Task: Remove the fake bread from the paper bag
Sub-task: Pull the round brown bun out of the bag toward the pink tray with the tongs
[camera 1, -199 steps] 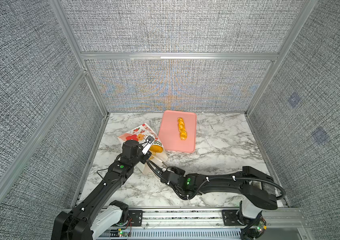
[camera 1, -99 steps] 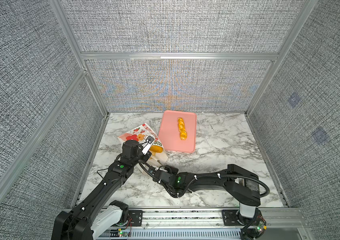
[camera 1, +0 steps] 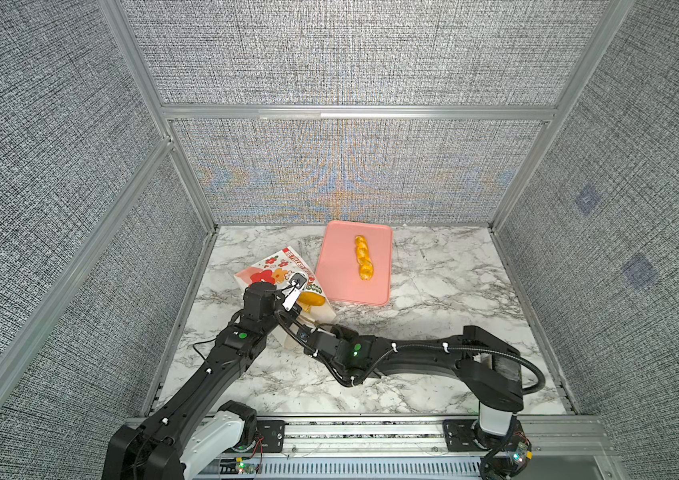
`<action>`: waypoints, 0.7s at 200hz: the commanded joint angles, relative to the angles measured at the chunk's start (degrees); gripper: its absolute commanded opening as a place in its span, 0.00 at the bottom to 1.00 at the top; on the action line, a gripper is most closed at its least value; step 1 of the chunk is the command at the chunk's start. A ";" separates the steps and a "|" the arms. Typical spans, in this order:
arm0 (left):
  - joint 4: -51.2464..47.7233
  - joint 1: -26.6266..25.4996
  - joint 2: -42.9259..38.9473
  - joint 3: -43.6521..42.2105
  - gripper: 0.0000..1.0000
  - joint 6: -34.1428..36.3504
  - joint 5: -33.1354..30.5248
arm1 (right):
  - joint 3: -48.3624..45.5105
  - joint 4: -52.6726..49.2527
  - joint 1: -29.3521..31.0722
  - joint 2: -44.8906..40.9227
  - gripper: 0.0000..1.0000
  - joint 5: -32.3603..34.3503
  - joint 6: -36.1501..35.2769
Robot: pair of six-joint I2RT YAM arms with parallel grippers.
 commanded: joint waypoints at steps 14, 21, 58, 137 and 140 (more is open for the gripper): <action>2.83 -0.02 -0.15 0.26 0.00 -1.80 -2.83 | -0.40 -5.82 -0.48 -5.11 0.00 -12.14 7.72; 3.04 0.03 -0.07 0.21 0.00 -2.06 -3.07 | -0.98 -6.66 -0.93 -6.40 0.00 -14.76 9.34; 3.81 0.00 0.57 -0.39 0.00 -3.84 -4.99 | -7.06 -5.69 -3.68 -14.23 0.00 -23.32 17.18; 6.38 0.98 1.89 -0.49 0.00 -6.18 -9.59 | -21.42 1.09 -13.91 -34.52 0.00 -42.75 26.39; 6.60 1.10 1.99 -0.50 0.00 -6.16 -9.84 | -21.40 0.80 -14.41 -35.03 0.00 -43.28 26.26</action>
